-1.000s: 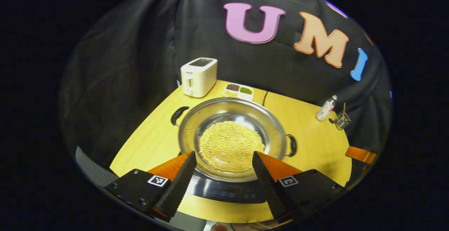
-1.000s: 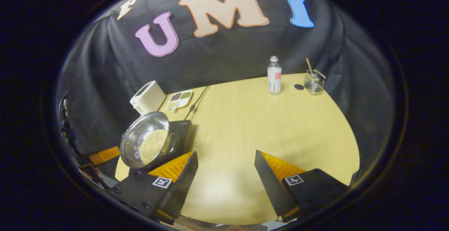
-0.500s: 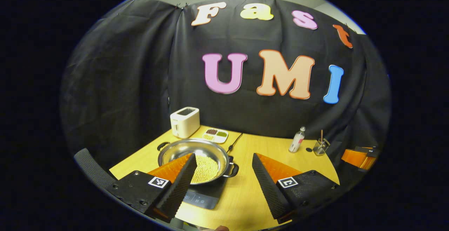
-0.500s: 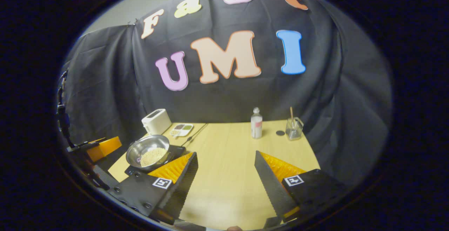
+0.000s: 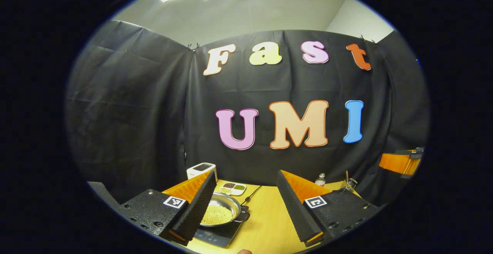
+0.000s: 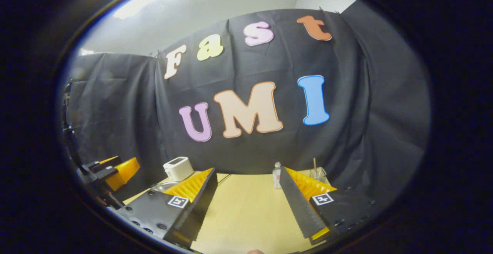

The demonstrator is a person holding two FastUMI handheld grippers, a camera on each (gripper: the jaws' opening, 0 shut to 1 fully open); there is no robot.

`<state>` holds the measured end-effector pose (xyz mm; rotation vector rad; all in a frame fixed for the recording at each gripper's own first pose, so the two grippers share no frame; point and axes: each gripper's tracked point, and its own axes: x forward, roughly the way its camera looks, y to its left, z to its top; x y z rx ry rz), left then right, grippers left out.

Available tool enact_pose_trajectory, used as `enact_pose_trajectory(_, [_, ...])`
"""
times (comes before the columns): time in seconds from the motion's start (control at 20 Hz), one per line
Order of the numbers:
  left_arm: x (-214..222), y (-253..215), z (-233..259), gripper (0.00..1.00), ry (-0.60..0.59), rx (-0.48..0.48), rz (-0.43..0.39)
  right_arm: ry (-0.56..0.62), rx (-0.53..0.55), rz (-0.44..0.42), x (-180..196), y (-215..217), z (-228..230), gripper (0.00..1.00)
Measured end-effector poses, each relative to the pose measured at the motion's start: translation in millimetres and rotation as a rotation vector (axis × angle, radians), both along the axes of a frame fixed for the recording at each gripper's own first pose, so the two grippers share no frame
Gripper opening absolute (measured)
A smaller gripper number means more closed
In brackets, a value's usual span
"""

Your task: First push the handle of the pot to place it horizontally, then grasp the pot with both hands and set it on the induction cooktop.

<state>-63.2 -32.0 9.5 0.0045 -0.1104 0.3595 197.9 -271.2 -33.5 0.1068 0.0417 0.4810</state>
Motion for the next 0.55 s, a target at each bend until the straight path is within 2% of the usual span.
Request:
enact_pose_trajectory(0.15, [-4, -11, 6, 0.94, -0.01, 0.037, -0.008, -0.068, 0.017, -0.018, -8, -11, 25, 0.92])
enact_pose_trajectory(0.2, [-4, -13, 5, 0.96, -0.011, 0.039, -0.009, -0.084, 0.02, -0.017, -11, -11, 31, 0.92])
enact_pose_trajectory(0.25, [-5, -16, 4, 0.94, -0.011, 0.034, -0.011, -0.101, 0.018, -0.017, -13, -11, 34, 0.92])
enact_pose_trajectory(0.55, [-12, -19, 1, 0.96, -0.006, 0.025, 0.0, -0.142, -0.012, -0.004, -23, -13, 40, 0.92])
